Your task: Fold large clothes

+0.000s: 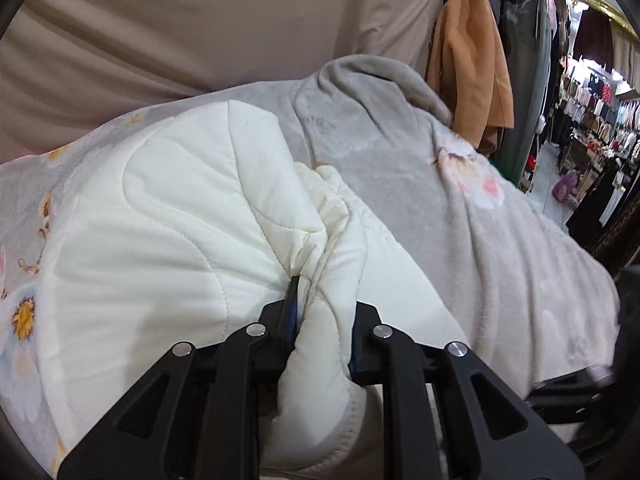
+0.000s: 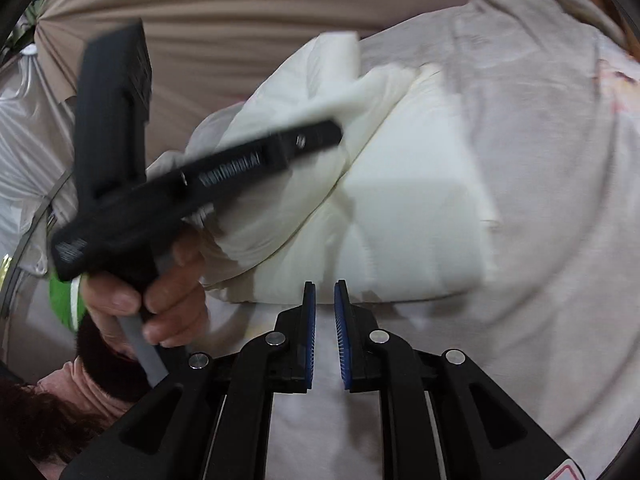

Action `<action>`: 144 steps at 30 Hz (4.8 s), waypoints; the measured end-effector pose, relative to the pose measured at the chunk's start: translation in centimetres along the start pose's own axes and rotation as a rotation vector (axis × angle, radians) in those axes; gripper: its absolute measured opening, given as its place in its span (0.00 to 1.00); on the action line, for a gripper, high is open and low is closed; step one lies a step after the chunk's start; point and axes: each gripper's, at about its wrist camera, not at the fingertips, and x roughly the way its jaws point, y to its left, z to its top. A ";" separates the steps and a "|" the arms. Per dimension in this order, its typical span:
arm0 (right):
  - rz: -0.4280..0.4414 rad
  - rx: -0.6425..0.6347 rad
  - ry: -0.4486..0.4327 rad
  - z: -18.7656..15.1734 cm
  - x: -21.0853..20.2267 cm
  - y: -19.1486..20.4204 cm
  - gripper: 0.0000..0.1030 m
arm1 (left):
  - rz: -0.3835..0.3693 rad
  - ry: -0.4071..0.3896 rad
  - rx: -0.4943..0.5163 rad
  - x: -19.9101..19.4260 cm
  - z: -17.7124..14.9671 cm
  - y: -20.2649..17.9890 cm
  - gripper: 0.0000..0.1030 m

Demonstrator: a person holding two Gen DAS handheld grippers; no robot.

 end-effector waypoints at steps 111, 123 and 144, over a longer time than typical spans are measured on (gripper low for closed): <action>-0.121 0.080 -0.150 11.8 5.7 -4.3 0.34 | 0.189 -0.151 -0.029 -8.1 -3.5 5.0 0.90; -0.053 -0.033 -0.068 2.4 0.0 -1.1 0.09 | 0.281 0.060 0.039 -9.5 -12.8 5.2 0.68; -0.059 -0.004 -0.127 5.0 -3.5 -2.6 0.16 | 0.194 -0.178 -0.008 -17.6 -5.0 5.0 0.77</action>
